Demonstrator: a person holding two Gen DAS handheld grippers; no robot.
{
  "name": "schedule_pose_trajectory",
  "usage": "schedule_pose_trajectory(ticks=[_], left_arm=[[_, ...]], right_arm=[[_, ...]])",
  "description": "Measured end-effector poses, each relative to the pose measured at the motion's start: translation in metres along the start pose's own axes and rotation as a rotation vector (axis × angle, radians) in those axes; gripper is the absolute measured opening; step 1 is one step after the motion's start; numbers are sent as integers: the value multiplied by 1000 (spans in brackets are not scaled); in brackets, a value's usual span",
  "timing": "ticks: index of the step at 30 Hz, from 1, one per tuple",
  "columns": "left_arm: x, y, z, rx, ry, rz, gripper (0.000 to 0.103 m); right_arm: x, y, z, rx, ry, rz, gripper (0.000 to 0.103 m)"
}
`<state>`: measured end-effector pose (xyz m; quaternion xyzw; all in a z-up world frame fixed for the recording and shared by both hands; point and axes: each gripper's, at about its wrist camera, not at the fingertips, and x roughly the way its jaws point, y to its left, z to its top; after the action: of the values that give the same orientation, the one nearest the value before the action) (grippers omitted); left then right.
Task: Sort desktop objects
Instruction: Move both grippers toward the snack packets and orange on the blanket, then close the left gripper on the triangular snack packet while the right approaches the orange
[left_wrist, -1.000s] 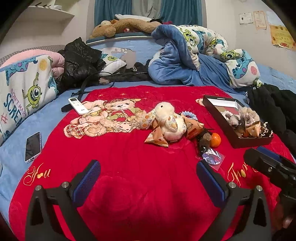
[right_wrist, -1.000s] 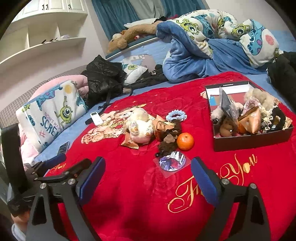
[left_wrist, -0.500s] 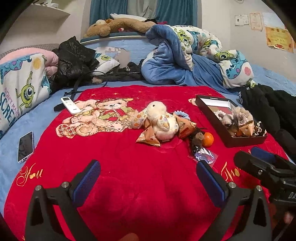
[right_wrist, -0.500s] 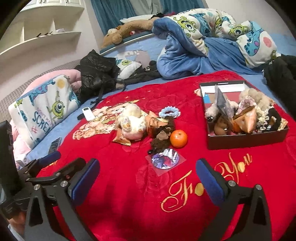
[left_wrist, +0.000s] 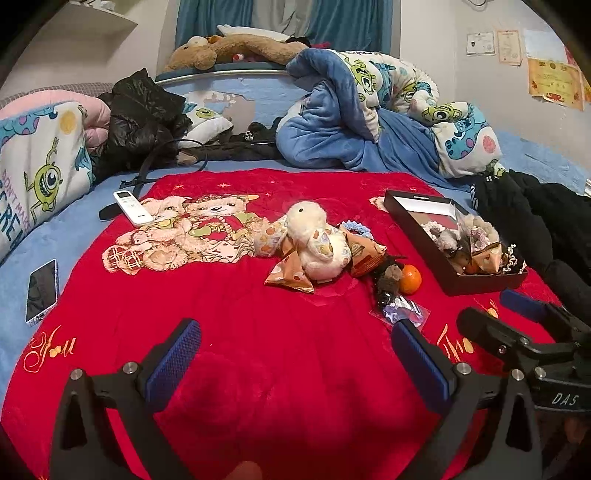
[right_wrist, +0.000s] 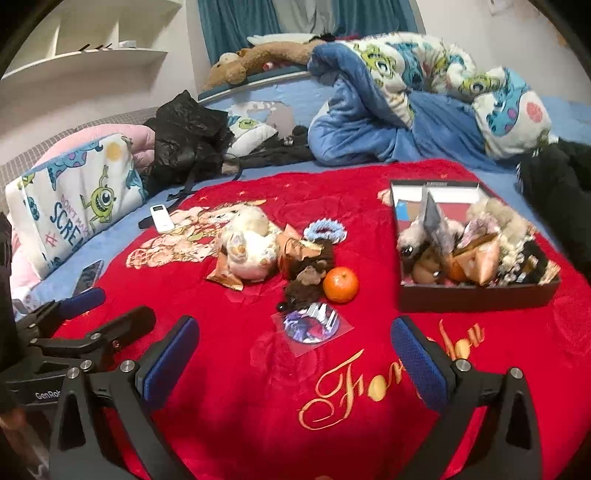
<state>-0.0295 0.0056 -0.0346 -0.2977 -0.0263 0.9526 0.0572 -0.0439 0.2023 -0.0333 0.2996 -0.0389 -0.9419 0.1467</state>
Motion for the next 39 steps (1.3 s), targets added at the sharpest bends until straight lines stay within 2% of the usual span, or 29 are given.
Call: schedule_pose_trajectory(ticks=[6, 11, 15, 17, 19, 21, 23, 28, 30, 34, 36, 39], left_arm=[[9, 1, -2, 26, 15, 20, 103], [21, -2, -2, 53, 39, 27, 103], [33, -5, 4, 80, 54, 21, 103], [40, -1, 7, 63, 65, 35, 103], [47, 5, 10, 25, 80, 15, 103], [59, 12, 16, -7, 101, 3, 103], [72, 13, 23, 5, 114, 10, 103], [110, 7, 34, 130, 146, 44, 103], [127, 10, 38, 127, 152, 55, 103], [157, 20, 42, 68, 199, 26, 103], [170, 20, 41, 80, 235, 21, 103], [182, 19, 39, 79, 267, 12, 103]], right_arm=[[10, -2, 2, 1, 26, -13, 103], [22, -7, 8, 48, 29, 67, 103], [34, -9, 12, 57, 21, 98, 103], [43, -11, 16, 59, 36, 99, 103], [51, -16, 23, 78, 44, 111, 103], [58, -20, 32, 95, 50, 115, 103], [63, -26, 44, 101, 52, 108, 103], [78, -37, 63, 102, 54, 92, 103], [85, -39, 62, 101, 59, 103, 103], [101, -42, 54, 92, 83, 97, 103], [109, -44, 51, 99, 103, 107, 98], [116, -49, 45, 122, 124, 120, 95]])
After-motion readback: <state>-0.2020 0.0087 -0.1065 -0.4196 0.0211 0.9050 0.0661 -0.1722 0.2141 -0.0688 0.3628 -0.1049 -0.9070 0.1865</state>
